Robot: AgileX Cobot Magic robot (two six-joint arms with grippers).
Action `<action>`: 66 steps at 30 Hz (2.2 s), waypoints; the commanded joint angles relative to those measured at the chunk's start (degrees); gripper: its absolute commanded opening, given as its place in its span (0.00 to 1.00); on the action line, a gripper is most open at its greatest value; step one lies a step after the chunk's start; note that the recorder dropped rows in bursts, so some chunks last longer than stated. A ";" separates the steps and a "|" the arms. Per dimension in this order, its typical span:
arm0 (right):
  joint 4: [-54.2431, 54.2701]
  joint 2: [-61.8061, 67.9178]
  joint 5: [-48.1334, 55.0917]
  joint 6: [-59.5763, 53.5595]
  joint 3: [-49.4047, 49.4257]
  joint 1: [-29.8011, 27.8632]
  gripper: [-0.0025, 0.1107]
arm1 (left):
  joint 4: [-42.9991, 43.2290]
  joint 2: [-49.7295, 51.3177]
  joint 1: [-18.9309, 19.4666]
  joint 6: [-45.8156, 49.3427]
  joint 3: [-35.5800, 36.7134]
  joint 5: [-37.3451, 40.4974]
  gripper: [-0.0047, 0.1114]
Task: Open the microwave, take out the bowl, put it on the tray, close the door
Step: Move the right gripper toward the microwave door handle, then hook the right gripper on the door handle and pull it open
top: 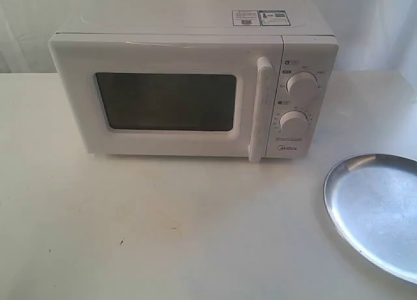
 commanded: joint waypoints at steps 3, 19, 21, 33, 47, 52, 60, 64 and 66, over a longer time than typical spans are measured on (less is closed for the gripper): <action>8.05 -0.31 -21.73 9.45 0.12 -0.13 0.02 | -0.20 -0.19 -0.23 -0.24 0.12 0.00 0.04; -26.45 30.06 -62.25 35.51 -12.85 -0.13 0.02 | -0.20 -0.19 -0.23 -0.24 0.12 0.00 0.04; -32.62 39.94 -65.07 37.02 -14.72 -0.13 0.02 | -0.20 -0.19 -0.23 -0.24 0.12 0.00 0.04; -37.84 92.58 -79.32 16.94 -23.23 -0.13 0.02 | -0.20 -0.19 -0.23 -0.24 0.12 0.00 0.04; -40.18 105.66 -87.50 13.34 -32.86 3.99 0.37 | -0.20 -0.19 -0.23 -0.24 0.12 0.00 0.04; -40.57 107.80 -87.50 13.34 -36.13 8.35 0.62 | -0.20 -0.19 -0.23 -0.24 0.12 0.00 0.04; -41.22 110.52 -76.06 13.34 -40.10 14.18 0.17 | -0.20 -0.19 -0.23 -0.24 0.12 0.00 0.04; -43.06 110.24 -75.71 13.23 -39.38 14.18 0.02 | -0.20 -0.19 -0.23 -0.24 0.12 0.00 0.04; -46.26 109.44 -75.82 12.40 -38.84 14.18 0.02 | -0.20 -0.19 -0.23 -0.24 0.12 0.00 0.04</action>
